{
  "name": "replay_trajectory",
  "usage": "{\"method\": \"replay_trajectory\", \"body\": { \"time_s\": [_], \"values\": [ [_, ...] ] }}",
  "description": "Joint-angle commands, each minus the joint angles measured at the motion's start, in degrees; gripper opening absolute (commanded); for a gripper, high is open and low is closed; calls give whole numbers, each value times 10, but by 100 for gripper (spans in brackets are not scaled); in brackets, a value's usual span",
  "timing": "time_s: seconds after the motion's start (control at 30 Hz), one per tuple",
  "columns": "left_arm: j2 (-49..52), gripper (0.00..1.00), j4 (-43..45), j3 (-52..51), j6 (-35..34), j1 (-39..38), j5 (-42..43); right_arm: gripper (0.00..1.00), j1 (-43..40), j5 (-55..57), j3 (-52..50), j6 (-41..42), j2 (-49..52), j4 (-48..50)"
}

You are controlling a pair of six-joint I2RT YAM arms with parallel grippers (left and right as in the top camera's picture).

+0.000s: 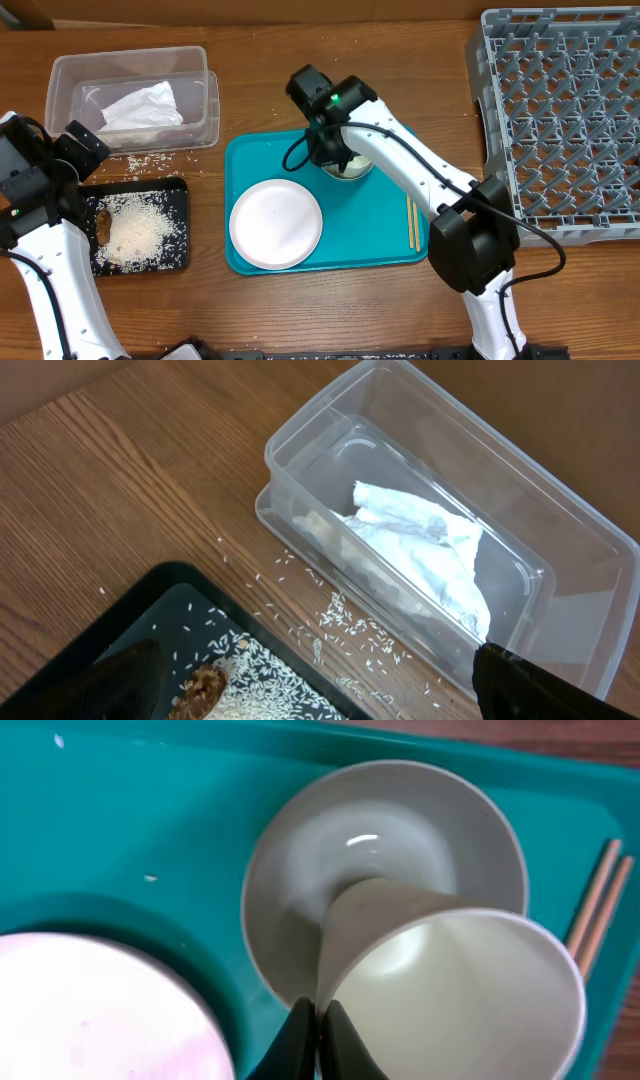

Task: Sort waste into correct bins and load items into the dishwasher

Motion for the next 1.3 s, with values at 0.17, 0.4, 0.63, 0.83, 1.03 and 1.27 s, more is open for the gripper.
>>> {"method": "replay_trajectory", "body": {
  "time_s": [0.17, 0.4, 0.63, 0.83, 1.03, 1.27],
  "values": [
    [-11, 100, 1, 2, -5, -1, -5, 4, -120, 7, 304, -41, -16, -111],
    [-11, 100, 1, 2, -5, -1, -5, 4, -442, -205, 470, -128, -16, -97],
    [-11, 100, 1, 2, -5, -1, -5, 4, -720, -526, 417, -144, 26, 37],
    [-11, 100, 1, 2, -5, -1, -5, 4, -829, -653, 354, -125, 97, 129],
    [-11, 100, 1, 2, -5, -1, -5, 4, -854, -773, 292, -66, 162, 285],
    [-11, 100, 1, 2, -5, -1, -5, 4, -837, -806, 284, 49, 244, 438]
  ]
}}
